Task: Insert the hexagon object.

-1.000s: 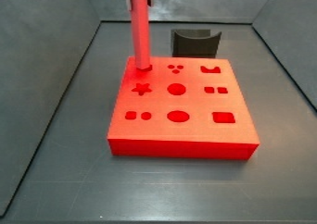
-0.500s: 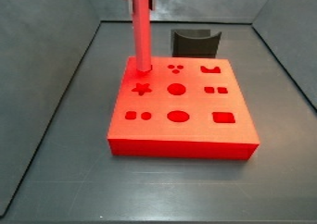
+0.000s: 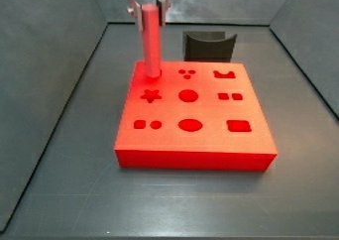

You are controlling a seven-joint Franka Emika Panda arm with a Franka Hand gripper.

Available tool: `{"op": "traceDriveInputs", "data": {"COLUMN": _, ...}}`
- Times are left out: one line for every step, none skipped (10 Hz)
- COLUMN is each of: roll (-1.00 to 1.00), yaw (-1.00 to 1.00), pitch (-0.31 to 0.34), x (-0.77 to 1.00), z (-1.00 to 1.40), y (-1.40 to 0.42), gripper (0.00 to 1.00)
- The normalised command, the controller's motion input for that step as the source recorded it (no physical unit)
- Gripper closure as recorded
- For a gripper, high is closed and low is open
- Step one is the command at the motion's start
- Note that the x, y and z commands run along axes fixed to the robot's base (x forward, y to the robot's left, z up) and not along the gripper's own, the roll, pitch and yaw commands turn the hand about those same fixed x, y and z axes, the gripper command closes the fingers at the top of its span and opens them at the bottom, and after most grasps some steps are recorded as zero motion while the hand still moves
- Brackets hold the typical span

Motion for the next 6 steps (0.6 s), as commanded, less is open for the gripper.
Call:
{"op": "traceDriveInputs", "data": {"roll": 0.21, "yaw": 0.00, "pitch": 0.000, "x": 0.12, "z": -0.51, "y": -0.02, "gripper": 1.00}}
{"op": "traceDriveInputs", "data": {"roll": 0.16, "yaw": 0.00, "pitch": -0.010, "x": 0.11, "z": -0.57, "y": 0.00, "gripper": 1.00}}
{"op": "traceDriveInputs", "data": {"roll": 0.12, "yaw": 0.00, "pitch": -0.020, "x": 0.09, "z": -0.67, "y": 0.00, "gripper": 1.00}}
{"op": "traceDriveInputs", "data": {"roll": 0.00, "yaw": 0.00, "pitch": -0.050, "x": 0.11, "z": -0.69, "y": 0.00, "gripper": 1.00}}
{"op": "traceDriveInputs", "data": {"roll": -0.02, "yaw": -0.01, "pitch": 0.000, "x": 0.01, "z": 0.00, "y": 0.00, "gripper": 1.00}}
{"op": "traceDriveInputs", "data": {"roll": 0.00, "yaw": 0.00, "pitch": 0.000, "x": 0.00, "z": 0.00, "y": 0.00, "gripper": 1.00}}
